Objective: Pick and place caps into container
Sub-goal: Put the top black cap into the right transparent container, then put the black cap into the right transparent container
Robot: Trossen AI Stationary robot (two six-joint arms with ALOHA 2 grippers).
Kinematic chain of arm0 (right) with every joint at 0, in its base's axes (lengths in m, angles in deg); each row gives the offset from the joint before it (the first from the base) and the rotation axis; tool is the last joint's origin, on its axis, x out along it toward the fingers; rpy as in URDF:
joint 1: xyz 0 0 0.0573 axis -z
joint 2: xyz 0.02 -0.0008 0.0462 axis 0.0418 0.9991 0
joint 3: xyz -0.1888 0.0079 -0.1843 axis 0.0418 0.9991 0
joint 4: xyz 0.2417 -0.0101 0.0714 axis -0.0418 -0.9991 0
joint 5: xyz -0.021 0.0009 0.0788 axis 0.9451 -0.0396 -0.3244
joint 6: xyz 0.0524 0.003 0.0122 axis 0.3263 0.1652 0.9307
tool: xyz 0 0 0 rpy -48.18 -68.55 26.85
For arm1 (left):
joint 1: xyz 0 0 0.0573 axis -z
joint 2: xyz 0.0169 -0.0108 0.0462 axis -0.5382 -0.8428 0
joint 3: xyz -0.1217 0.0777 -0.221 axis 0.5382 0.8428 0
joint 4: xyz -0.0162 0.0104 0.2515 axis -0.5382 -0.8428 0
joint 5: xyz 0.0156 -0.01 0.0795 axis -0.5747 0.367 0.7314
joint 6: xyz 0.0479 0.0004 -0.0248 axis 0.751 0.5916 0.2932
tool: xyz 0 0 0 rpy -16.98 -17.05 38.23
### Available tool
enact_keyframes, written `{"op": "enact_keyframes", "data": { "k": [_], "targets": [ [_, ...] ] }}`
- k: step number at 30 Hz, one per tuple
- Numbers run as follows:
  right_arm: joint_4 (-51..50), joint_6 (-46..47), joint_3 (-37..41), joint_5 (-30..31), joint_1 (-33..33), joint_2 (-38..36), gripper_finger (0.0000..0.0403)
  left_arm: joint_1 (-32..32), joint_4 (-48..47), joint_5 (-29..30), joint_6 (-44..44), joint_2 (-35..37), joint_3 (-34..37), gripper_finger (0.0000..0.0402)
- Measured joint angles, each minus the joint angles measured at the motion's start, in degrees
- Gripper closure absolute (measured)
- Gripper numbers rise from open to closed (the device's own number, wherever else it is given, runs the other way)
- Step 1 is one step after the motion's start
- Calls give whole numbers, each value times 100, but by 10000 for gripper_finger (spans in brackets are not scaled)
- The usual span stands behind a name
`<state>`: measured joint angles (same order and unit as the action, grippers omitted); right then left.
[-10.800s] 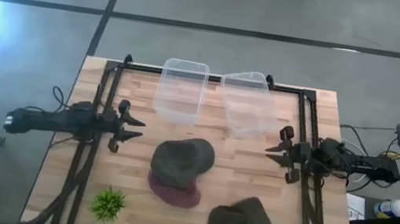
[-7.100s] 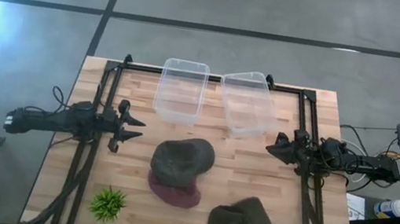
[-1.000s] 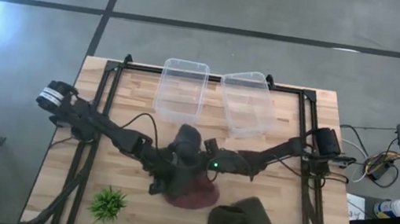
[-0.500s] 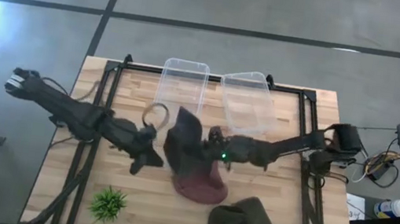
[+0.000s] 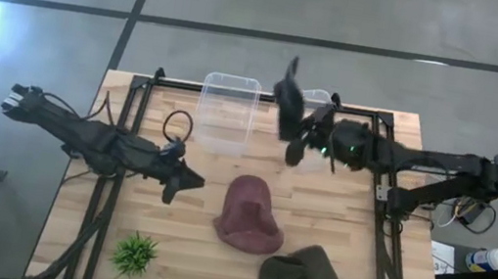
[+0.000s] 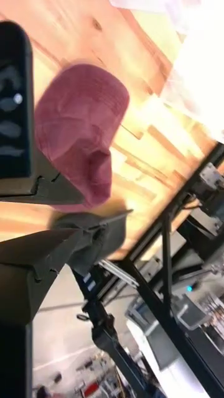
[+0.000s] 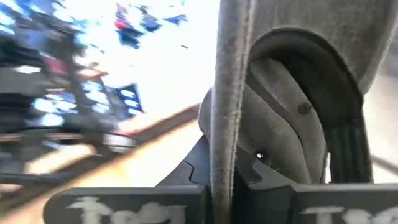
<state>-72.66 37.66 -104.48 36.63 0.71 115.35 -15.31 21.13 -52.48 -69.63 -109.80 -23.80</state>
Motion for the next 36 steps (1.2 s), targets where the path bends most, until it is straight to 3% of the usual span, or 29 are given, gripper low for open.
{"op": "enact_keyframes", "data": {
  "k": [5, 11, 17, 24, 30, 33, 36],
  "targets": [
    [-1565, -141, -330, -84, 908, -205, 392, 0, 3, 0, -7, -289, 2, 335],
    [-2073, 598, 264, -2491, 2369, 45, 392, 0, 16, -3, -9, -612, 2, 335],
    [-1644, 1497, 900, -3400, 2872, 328, 377, 0, 21, -18, -155, -839, 2, 335],
    [-2264, 1657, 685, -3423, 2803, 138, 292, 7, 14, -68, -195, -1034, 2, 335],
    [-3602, 1369, 90, -3424, 2250, -472, 227, 9, 7, -66, -165, -1147, 2, 335],
    [-4588, 1948, -109, -3440, 1640, -752, 217, 9, 14, -63, -40, -1167, 2, 335],
    [-5340, 3179, -38, -3396, 797, -938, 218, 9, 16, -63, 150, -1171, 2, 335]
  ]
}}
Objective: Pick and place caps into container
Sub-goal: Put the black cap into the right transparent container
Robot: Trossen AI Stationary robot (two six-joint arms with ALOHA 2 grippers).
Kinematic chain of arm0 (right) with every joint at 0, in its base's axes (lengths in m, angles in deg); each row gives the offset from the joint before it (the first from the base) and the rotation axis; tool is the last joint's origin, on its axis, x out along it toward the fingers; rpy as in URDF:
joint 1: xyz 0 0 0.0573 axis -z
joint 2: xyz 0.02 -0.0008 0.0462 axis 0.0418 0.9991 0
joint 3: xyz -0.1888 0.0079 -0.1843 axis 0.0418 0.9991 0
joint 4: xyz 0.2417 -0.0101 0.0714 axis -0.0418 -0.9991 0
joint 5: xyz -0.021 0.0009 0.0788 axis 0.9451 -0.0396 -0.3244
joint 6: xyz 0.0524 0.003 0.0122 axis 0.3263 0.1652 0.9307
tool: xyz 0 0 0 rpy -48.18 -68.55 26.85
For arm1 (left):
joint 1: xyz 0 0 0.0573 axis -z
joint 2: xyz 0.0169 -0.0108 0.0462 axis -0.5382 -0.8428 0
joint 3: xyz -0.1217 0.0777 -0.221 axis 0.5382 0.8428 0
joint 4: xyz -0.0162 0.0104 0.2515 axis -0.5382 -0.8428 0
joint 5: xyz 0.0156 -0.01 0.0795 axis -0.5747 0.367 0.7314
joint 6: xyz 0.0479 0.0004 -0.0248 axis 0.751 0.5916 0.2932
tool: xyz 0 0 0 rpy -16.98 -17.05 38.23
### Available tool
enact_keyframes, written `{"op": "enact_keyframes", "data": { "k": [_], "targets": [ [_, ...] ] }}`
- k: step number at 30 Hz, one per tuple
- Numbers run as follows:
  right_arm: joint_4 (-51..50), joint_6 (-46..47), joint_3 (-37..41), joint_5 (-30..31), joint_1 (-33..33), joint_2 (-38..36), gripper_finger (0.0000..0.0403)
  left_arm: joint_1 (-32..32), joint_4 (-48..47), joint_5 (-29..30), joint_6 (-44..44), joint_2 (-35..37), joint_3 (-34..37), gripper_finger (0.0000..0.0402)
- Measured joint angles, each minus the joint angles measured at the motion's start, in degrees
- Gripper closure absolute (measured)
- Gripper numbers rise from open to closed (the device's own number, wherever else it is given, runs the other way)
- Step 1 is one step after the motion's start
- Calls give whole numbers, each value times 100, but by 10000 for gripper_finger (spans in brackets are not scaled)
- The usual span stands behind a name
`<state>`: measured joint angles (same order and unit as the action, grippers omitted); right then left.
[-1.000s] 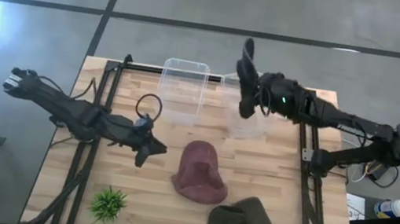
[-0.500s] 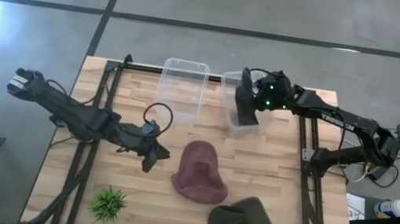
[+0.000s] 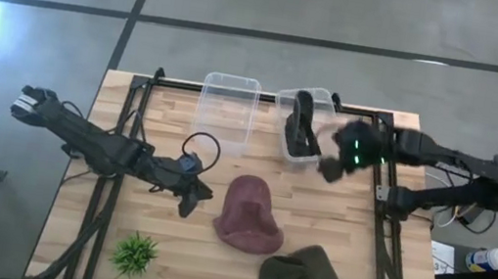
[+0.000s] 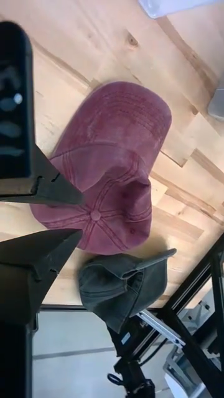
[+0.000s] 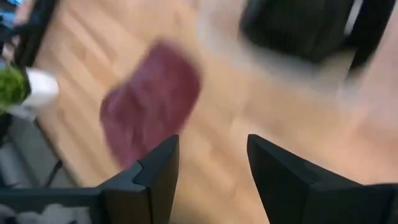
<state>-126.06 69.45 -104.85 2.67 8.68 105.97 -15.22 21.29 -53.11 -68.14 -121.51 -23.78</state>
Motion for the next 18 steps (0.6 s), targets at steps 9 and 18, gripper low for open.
{"op": "enact_keyframes", "data": {
  "k": [9, 18],
  "targets": [
    [140, 4399, 1182, 0, -3234, -322, 225, -42, 3, 3, 652, 0, 0, 335],
    [2263, 7189, 2230, 5, -5509, -167, 226, -46, 27, 7, 731, 0, 2, 335]
  ]
}}
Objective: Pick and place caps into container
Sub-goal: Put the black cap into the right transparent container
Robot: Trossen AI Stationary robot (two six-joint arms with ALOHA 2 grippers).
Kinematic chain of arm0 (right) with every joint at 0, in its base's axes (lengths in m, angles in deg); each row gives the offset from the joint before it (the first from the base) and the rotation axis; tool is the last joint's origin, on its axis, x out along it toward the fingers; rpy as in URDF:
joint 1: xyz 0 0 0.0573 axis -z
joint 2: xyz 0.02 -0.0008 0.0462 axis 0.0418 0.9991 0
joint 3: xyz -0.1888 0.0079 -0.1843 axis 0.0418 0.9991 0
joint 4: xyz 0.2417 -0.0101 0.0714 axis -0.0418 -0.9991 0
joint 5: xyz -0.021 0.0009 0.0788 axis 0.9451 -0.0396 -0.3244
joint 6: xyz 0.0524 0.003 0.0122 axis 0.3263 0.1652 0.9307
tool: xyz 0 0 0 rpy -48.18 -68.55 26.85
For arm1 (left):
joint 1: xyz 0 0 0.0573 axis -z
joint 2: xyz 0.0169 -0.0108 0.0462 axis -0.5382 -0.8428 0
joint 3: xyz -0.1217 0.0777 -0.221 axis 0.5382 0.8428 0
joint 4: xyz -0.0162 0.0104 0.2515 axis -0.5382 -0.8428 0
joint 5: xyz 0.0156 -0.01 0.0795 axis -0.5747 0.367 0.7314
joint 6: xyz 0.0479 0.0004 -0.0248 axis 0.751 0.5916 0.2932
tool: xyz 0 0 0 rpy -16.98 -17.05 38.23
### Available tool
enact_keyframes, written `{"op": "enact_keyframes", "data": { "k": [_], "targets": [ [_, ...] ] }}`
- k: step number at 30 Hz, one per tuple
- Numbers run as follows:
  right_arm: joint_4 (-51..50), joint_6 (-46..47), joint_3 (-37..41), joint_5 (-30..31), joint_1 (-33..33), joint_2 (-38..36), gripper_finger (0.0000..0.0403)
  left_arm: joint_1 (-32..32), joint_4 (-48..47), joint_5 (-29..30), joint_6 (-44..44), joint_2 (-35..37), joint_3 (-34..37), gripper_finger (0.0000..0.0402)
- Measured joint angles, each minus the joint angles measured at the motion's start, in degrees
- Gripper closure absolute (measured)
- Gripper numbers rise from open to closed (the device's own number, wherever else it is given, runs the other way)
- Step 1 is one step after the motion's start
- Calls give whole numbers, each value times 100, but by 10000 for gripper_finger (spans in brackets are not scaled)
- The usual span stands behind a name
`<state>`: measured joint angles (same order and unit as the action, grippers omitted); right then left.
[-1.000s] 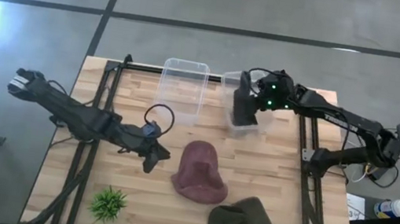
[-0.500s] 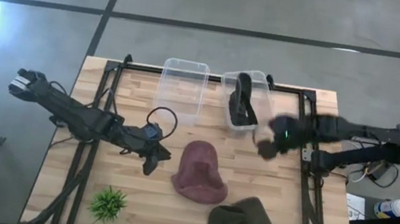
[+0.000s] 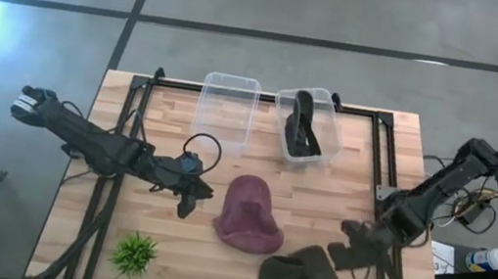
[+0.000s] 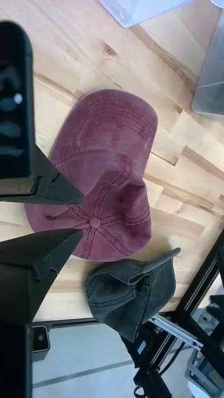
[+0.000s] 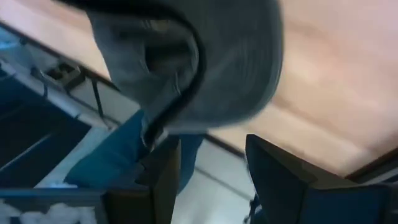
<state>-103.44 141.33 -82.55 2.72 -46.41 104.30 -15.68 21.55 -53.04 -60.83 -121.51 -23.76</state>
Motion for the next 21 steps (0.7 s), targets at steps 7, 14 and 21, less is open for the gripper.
{"op": "enact_keyframes", "data": {
  "k": [7, 14, 21],
  "targets": [
    [1164, 162, 531, 2, -811, 381, 225, 0, -1, 123, -224, 0, 0, 335],
    [2363, 351, 840, -149, -1169, 952, 227, 2, -2, 203, -352, 0, 0, 335],
    [4207, 318, 1252, -121, -1172, 1813, 227, 4, -39, 203, -445, 0, 0, 335]
  ]
}}
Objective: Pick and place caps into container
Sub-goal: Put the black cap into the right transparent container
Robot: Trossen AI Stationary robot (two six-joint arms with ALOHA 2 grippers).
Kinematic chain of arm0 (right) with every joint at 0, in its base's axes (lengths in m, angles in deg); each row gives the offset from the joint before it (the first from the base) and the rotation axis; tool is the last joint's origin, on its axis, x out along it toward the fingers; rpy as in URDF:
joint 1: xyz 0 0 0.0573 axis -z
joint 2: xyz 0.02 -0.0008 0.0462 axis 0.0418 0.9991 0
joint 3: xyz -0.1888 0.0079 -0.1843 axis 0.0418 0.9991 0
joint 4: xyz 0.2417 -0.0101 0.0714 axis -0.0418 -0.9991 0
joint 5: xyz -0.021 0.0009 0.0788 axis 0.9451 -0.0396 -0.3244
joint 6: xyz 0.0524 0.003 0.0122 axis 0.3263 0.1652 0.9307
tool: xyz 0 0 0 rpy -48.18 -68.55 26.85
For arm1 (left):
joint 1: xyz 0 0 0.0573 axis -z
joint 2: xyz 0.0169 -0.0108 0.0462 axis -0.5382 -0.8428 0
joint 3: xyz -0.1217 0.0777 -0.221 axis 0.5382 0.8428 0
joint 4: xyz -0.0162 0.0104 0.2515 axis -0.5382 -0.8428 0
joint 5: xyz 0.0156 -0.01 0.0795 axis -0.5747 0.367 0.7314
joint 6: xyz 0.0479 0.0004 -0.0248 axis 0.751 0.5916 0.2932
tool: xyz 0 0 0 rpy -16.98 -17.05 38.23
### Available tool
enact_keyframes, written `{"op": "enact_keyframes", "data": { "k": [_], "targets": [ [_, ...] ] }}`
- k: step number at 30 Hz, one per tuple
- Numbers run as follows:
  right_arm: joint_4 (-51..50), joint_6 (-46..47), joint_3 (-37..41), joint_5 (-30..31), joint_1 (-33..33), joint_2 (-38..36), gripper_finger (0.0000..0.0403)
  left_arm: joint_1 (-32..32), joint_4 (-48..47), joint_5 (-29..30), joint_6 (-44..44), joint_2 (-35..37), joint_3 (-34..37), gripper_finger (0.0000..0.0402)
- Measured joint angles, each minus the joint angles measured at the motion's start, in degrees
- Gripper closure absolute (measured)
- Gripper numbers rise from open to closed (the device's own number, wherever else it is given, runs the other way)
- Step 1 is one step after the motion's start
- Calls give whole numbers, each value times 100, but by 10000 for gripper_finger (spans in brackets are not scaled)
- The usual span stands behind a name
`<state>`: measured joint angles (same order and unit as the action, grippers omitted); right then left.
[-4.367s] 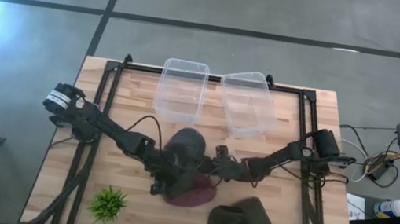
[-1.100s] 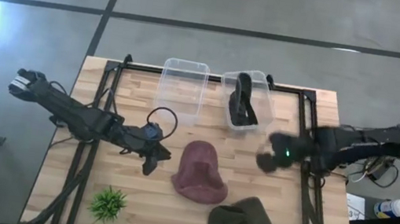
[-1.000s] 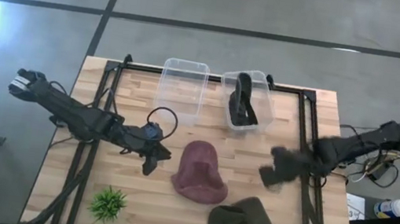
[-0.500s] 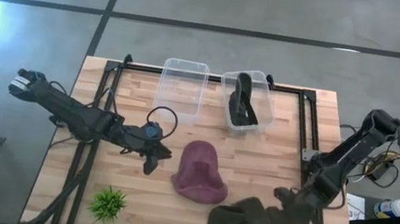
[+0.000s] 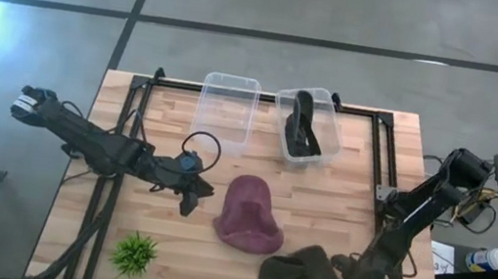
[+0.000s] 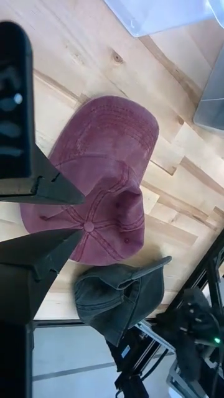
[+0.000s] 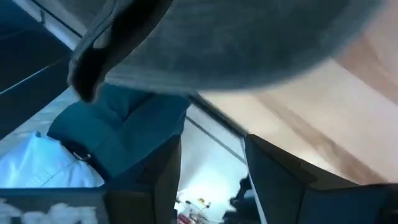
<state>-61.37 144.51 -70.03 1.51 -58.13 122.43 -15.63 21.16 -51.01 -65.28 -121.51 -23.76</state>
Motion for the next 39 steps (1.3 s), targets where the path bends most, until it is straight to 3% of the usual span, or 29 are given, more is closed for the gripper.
{"op": "enact_keyframes", "data": {
  "k": [6, 13, 24, 32, 39],
  "targets": [
    [493, -84, 86, 923, 321, 469, 230, 0, -8, 99, -2, 0, 0, 335],
    [-187, 24, 92, 2540, 908, 234, 231, 0, -34, 114, -7, 0, 0, 335],
    [-737, -103, 89, 2714, 1356, -504, 215, 0, -138, 116, -4, 0, 0, 335],
    [-439, -716, 90, 2508, 2139, -39, 211, 0, -146, 118, 30, 0, 0, 335],
    [39, -1472, 90, 1600, 2656, 532, 219, 0, -202, 176, 35, 0, 0, 335]
  ]
}}
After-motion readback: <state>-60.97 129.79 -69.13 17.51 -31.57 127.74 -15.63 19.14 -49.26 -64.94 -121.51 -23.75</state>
